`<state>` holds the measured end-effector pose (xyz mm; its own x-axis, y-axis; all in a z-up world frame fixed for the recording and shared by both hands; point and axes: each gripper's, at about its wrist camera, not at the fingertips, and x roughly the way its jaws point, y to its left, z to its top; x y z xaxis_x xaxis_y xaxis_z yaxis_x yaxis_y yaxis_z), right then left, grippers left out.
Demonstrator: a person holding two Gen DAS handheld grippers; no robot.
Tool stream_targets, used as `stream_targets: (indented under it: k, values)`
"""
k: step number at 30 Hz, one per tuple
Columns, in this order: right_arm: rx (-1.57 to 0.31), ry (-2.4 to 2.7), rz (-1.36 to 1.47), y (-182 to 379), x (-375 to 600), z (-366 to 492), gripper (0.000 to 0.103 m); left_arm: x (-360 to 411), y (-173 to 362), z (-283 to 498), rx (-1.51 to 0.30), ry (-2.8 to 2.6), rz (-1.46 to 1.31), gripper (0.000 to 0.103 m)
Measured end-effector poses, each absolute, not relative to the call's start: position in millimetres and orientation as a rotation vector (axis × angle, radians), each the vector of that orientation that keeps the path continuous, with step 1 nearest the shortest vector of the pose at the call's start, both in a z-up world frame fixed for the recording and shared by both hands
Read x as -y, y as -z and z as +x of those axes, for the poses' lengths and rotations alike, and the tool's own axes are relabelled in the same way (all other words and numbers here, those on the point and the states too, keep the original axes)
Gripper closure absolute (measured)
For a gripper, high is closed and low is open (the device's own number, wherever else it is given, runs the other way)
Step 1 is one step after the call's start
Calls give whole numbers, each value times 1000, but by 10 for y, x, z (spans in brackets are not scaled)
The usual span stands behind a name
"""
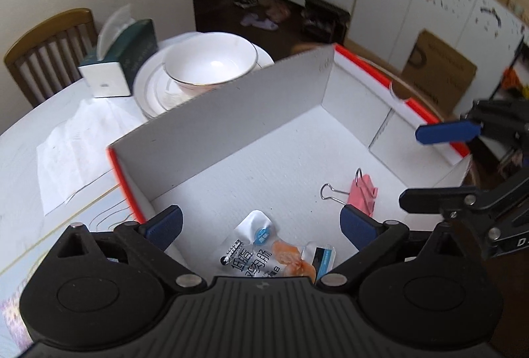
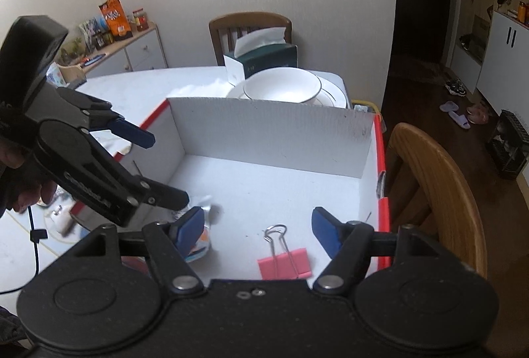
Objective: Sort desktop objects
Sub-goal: 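Lower the pouch into the box with the left tool while the right tool drops the clip, then withdraw both tools from the box back over the table items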
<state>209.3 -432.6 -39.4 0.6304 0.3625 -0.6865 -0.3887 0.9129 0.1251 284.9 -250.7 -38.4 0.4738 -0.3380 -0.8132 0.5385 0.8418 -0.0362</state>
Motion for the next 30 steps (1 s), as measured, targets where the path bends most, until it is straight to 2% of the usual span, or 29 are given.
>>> stream_targets:
  k: [17, 30]
  values:
    - [-698, -447, 12, 196, 3949, 1824, 30, 1624, 116, 2193, -785, 424, -4, 0]
    - [-691, -475, 1, 142, 3170, 1602, 30, 784, 112, 1691, -743, 352, -4, 0]
